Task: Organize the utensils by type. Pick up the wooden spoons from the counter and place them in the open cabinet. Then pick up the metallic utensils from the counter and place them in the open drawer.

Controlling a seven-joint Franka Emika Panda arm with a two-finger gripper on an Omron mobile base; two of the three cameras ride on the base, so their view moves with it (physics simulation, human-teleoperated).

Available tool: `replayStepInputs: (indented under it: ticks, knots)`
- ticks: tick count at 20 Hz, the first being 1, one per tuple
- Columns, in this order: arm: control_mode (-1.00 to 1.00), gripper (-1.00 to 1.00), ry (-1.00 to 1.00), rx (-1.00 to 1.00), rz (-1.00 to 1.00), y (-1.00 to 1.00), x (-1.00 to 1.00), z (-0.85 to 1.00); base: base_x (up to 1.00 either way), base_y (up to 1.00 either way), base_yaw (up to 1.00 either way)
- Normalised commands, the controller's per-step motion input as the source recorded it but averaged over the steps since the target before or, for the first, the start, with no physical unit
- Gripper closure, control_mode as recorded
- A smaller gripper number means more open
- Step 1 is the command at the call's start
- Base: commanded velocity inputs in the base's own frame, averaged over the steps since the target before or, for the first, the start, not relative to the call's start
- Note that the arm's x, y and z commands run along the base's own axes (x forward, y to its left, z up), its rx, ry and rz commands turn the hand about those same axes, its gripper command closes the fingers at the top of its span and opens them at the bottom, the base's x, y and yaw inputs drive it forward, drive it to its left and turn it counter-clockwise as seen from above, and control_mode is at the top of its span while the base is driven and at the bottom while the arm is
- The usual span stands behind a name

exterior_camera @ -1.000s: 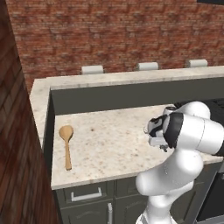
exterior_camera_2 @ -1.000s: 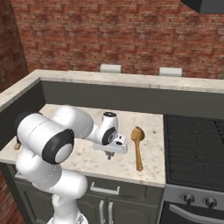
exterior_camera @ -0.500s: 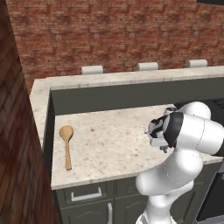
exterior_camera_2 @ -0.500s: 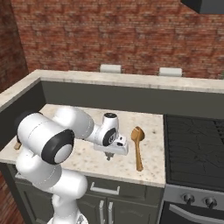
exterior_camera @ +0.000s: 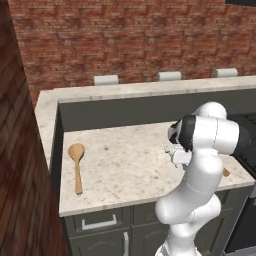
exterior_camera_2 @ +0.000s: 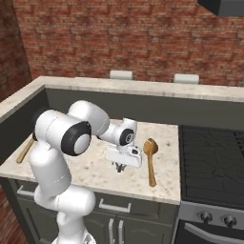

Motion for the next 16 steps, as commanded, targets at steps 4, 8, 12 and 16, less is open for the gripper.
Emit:
replayStepInputs:
  ticks: [4, 8, 12, 16]
  knots:
    - [-1.00, 1.00, -0.39, -0.06, 0.00, 0.00, -0.99, -0.83, 0.00, 0.00, 0.00]
    - [-1.00, 1.00, -0.30, -0.03, 0.00, 0.00, -0.75, 0.44, 0.00, 0.00, 0.00]
    - [-1.00, 1.00, -0.13, -0.08, 0.00, 0.00, -0.63, 1.00, 0.00, 0.00, 0.00]
    - [-1.00, 1.00, -0.01, -0.14, 0.00, 0.18, -0.46, 1.00, 0.00, 0.00, 0.00]
